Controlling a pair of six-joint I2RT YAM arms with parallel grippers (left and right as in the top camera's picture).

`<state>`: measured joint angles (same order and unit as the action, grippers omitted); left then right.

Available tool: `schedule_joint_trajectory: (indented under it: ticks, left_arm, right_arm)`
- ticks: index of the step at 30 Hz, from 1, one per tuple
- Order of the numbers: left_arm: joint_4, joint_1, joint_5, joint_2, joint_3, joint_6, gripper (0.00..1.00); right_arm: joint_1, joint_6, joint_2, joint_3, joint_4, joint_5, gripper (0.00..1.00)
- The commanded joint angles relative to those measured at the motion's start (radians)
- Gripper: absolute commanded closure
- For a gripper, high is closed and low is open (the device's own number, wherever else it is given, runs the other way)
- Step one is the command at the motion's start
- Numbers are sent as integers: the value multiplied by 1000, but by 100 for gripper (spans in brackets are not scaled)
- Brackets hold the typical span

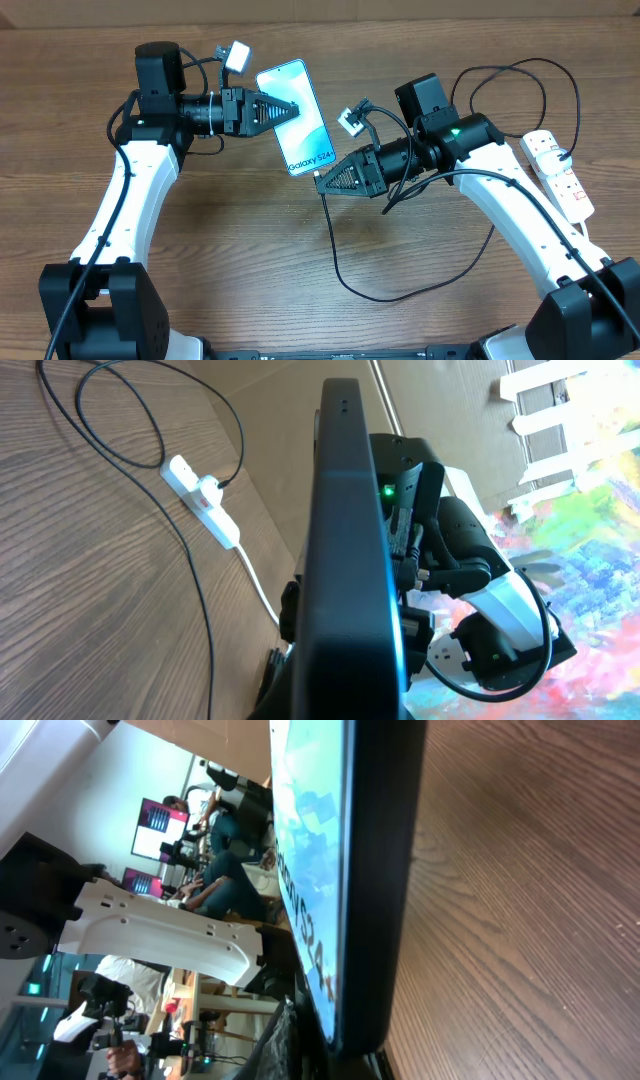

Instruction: Plug charger to phone and switch on socket

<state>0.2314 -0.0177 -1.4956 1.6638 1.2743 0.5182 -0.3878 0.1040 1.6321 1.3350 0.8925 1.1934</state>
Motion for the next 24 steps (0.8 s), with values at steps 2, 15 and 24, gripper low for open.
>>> schedule_joint_trajectory:
  ticks: [2,15,24]
  left_arm:
    - [-8,4,-21,-15,15,2,96]
    - [-8,4,-39,-15,15,2,96]
    - [-8,3,-76,-15,15,-11,96]
  right_arm:
    - [-5,0,1,0,-10,-2,96]
    - [-5,-3,1,1,-35,-3,96]
    - [-5,-4,1,0,-51,-3,96]
